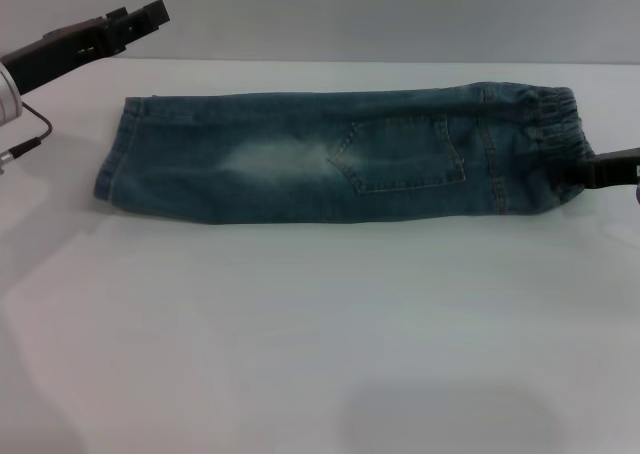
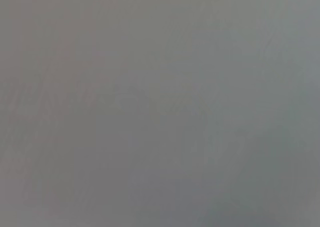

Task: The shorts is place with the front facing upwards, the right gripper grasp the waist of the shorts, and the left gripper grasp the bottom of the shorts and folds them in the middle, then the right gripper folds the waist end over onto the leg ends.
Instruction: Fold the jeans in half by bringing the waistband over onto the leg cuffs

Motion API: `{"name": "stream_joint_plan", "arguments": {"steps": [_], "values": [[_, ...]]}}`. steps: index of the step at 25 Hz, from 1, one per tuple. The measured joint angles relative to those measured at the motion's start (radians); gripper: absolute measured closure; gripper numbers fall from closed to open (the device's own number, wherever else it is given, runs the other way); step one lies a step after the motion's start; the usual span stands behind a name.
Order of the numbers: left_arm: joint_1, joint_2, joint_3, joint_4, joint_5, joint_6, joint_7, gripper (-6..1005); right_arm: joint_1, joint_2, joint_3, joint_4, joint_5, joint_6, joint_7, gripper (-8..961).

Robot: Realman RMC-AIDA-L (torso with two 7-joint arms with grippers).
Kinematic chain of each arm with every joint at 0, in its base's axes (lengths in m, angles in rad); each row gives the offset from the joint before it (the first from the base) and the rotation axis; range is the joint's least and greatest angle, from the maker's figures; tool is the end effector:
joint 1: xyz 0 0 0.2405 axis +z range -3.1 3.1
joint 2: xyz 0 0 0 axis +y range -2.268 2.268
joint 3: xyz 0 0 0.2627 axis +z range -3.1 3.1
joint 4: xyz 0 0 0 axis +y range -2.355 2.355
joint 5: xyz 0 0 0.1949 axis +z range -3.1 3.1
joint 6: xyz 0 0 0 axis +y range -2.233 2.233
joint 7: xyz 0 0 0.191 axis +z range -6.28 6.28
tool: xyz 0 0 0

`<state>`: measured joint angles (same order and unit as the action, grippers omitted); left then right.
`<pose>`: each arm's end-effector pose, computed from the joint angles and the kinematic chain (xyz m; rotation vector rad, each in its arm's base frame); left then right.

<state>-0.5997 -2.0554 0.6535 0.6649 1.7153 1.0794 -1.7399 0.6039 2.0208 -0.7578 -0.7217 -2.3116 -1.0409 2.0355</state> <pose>-0.2471 0.4447 0.0271 -2.0426 -1.0560 -0.9040 0.3170 0.4171 -0.0048 -2.1970 1.1896 0.1923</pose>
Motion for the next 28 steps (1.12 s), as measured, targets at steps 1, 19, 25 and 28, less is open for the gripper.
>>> {"name": "stream_joint_plan", "arguments": {"steps": [1, 19, 25, 28], "values": [[0.0, 0.0, 0.0, -0.001, 0.002, -0.001, 0.0, 337, 0.0, 0.001, 0.001, 0.0, 0.0, 0.0, -0.002, 492], [-0.019, 0.0, 0.212, -0.002, 0.01, -0.129, 0.012, 338, -0.054, -0.006, 0.06, -0.256, 0.051, -0.258, 0.036, 937], [-0.044, -0.003, 0.307, 0.0, 0.005, -0.179, -0.007, 339, -0.048, -0.015, 0.114, -0.389, 0.051, -0.407, 0.099, 940], [-0.058, -0.008, 0.344, -0.001, 0.003, -0.195, -0.011, 339, -0.037, -0.022, 0.126, -0.437, 0.051, -0.468, 0.123, 940]]}}
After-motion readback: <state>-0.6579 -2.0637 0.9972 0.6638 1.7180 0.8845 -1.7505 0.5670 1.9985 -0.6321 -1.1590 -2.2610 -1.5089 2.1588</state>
